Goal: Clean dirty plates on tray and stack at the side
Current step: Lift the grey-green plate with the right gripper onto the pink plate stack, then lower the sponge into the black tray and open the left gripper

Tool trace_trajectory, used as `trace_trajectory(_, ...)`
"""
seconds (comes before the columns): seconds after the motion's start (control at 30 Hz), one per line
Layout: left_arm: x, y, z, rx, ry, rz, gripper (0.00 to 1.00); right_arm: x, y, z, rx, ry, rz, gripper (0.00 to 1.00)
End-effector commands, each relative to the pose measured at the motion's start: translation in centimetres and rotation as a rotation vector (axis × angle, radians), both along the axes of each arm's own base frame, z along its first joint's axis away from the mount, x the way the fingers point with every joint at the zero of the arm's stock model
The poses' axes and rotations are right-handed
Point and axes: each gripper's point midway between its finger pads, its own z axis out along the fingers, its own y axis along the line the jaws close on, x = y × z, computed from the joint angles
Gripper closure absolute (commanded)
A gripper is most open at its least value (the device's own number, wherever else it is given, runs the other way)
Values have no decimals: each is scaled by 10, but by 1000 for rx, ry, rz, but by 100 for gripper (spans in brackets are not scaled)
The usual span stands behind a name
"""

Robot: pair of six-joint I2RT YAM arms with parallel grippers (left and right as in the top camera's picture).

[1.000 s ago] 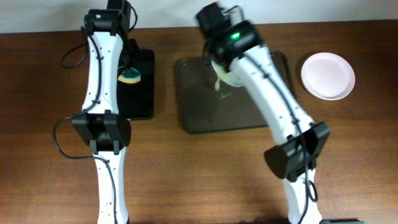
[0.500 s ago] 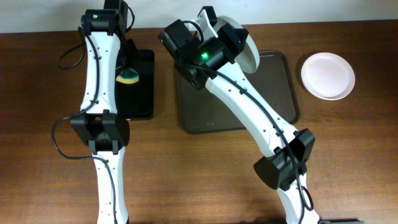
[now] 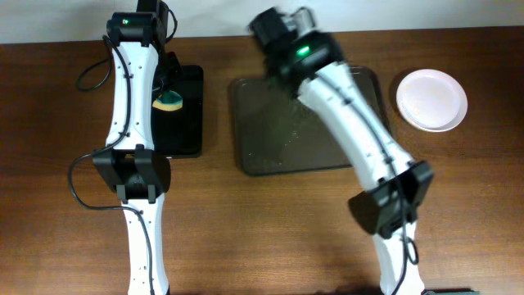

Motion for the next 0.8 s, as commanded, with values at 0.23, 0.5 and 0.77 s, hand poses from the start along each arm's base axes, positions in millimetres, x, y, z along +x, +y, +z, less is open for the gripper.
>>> trace_trajectory(0.23, 2, 1, -2, -2, -2, -20, 100, -12, -218, -37, 1001, -30, -651, 96)
trace_trajectory(0.5, 5, -1, -1, -4, -14, -23, 100, -68, -323, -51, 878, -195, -1138, 96)
trace_trajectory(0.77, 5, -1, -1, -3, -14, -23, 100, -65, -347, -110, 836, -267, -1294, 96)
